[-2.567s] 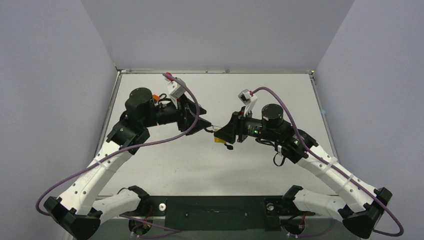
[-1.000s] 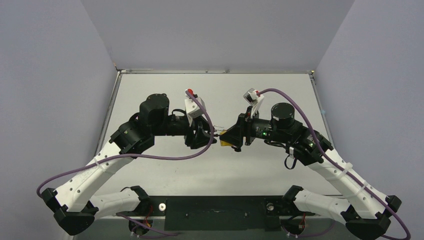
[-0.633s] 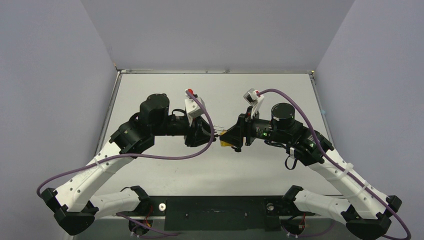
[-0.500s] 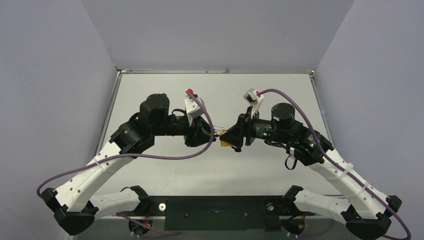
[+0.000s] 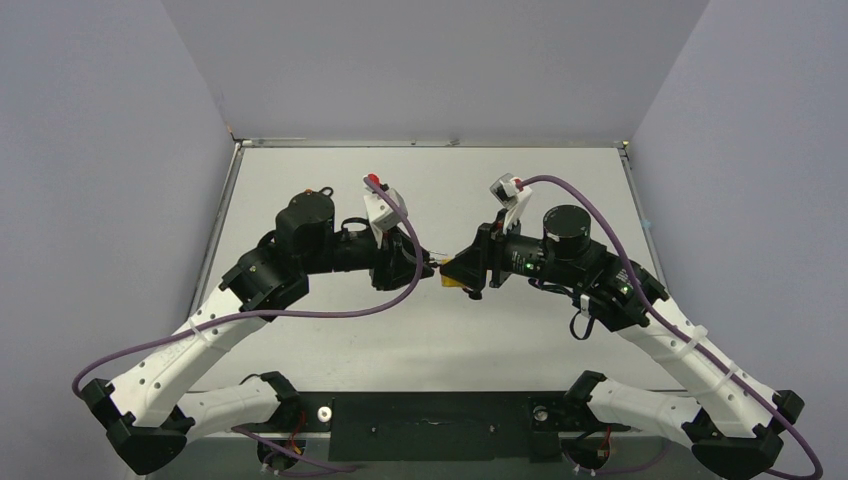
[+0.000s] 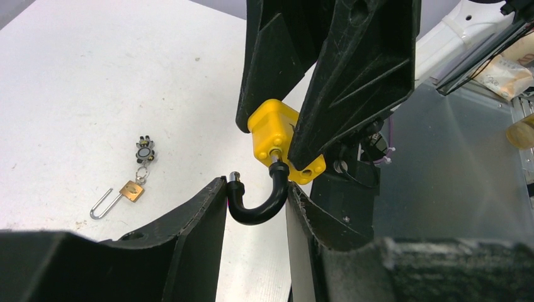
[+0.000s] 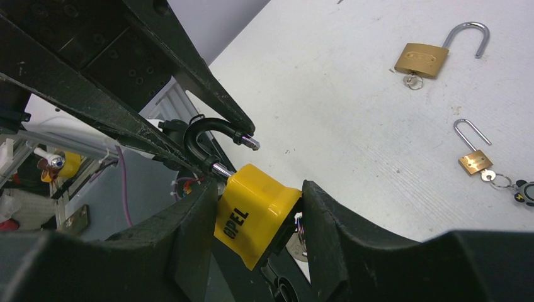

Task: Lock with the key
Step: Lock the lock.

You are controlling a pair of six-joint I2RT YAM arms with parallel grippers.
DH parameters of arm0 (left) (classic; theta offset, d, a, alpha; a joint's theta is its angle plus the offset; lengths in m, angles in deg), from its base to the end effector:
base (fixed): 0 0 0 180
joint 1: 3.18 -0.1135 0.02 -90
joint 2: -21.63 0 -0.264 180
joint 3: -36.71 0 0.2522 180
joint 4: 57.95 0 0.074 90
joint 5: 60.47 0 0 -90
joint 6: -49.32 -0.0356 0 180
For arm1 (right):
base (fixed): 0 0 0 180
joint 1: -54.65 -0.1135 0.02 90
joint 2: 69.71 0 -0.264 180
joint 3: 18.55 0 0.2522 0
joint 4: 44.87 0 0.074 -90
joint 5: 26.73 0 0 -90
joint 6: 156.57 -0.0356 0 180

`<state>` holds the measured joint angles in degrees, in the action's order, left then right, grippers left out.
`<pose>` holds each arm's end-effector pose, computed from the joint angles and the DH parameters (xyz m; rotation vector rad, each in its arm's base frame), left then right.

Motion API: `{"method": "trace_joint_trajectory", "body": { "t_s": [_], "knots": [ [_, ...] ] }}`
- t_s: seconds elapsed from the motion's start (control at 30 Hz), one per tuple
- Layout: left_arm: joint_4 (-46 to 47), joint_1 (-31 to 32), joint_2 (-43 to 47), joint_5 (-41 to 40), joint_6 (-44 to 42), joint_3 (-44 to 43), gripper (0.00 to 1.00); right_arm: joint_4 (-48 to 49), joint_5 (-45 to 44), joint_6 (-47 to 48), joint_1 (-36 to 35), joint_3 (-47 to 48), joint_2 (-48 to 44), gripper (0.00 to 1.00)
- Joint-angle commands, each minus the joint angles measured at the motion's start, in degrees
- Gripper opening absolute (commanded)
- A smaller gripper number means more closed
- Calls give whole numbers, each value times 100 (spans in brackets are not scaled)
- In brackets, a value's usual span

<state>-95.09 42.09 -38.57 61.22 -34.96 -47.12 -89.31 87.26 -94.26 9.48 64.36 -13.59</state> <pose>0.1424 -0.1704 0.4193 1.0275 1.6200 -1.1147 0.1304 0.1517 0.4140 -0.6204 1.9592 1.2289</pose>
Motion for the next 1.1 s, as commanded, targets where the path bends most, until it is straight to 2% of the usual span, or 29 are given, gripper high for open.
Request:
{"method": "trace_joint_trajectory", "body": {
  "t_s": [0.0,0.2,0.4,0.57,0.8,0.83,0.9,0.97,1.07],
  "knots": [
    [493,23,122,-246,307,45,0,388,-679,-138,-31,245,69,0],
    [488,11,-242,-658,1198,54,0,401,-1148,-289,-27,37,255,0],
    [470,4,-493,-527,1954,-43,0,561,-1280,-333,-23,-44,312,2],
    [912,-113,-418,-112,2378,73,0,735,-1261,-347,10,-171,284,1],
    [17,-186,-414,18,1432,-335,1,710,-1004,-306,148,-177,160,0],
    [-44,-186,-418,16,1270,-403,4,679,-894,-274,155,-130,149,0],
    [-183,-197,-424,25,1103,-496,18,628,-717,-227,160,-62,126,0],
    [-263,-217,-421,24,1012,-574,24,560,-593,-168,159,4,103,0],
    [-272,-244,-396,35,949,-647,27,392,-472,-54,160,63,75,0]
  ]
}}
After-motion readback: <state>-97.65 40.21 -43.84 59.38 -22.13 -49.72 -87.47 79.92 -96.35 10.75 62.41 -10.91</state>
